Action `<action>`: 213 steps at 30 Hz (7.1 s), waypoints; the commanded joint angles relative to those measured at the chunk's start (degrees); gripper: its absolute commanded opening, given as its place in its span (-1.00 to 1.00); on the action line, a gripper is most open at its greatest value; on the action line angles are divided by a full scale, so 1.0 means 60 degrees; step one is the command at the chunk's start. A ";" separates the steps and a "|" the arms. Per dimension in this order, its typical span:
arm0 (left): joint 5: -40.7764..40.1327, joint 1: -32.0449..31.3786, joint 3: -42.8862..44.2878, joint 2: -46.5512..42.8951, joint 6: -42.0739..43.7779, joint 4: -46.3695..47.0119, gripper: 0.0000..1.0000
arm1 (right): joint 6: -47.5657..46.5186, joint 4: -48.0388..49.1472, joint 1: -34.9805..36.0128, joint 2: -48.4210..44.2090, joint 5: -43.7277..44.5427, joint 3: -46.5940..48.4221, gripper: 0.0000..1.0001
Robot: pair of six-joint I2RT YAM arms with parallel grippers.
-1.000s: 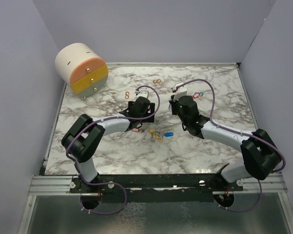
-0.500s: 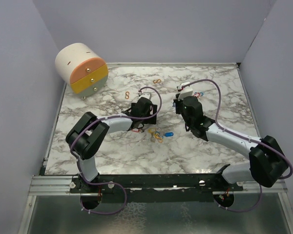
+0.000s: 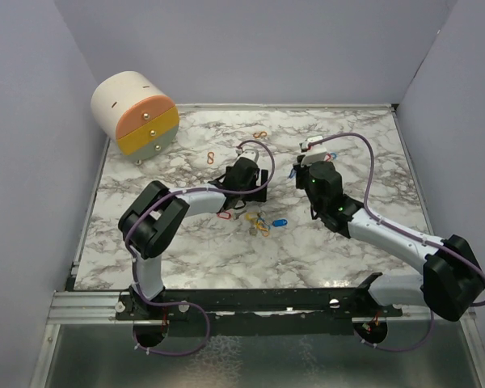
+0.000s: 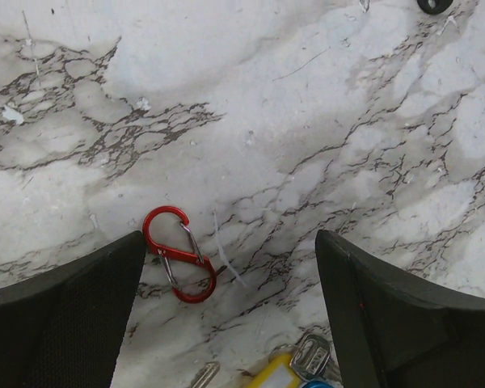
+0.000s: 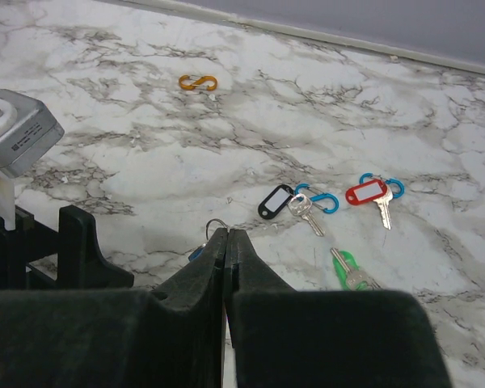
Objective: Put the keys on the keyring
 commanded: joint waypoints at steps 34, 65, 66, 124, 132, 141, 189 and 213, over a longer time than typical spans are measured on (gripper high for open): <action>-0.1877 -0.0418 -0.0456 0.0169 0.0367 -0.0795 -0.25 | 0.0131 -0.0127 0.0052 -0.0205 0.0318 -0.0029 -0.99; -0.0870 -0.0427 -0.0120 -0.2392 0.0797 -0.0724 -1.00 | -0.0546 0.0695 0.0074 0.0983 -0.2418 -0.0079 -0.99; -0.0731 -0.0417 -0.0097 -0.2431 0.0781 -0.0674 -1.00 | -0.0551 0.0695 0.0068 0.1029 -0.2497 -0.0069 -0.99; 0.1170 -0.0506 0.0673 -0.2104 0.0774 -0.0562 -1.00 | -0.1052 0.1407 0.0325 0.1766 -0.3331 -0.0055 -0.99; 0.1273 -0.0521 0.0638 -0.2138 0.0822 -0.0709 -1.00 | -0.1176 0.1537 0.0332 0.1700 -0.3015 -0.0177 -0.99; 0.1349 -0.0521 0.0697 -0.2183 0.0866 -0.0862 -1.00 | -0.1328 0.1793 0.0340 0.1661 -0.2661 -0.0349 -0.99; 0.0876 -0.0466 0.0245 -0.2577 0.0604 -0.0762 0.29 | -0.1128 0.2497 0.0340 0.1385 -0.1438 -0.0883 -0.99; 0.2453 0.0034 -0.1004 -0.3877 0.0427 0.0971 0.23 | -0.0229 0.2430 -0.0203 0.1377 -0.4933 -0.0709 0.11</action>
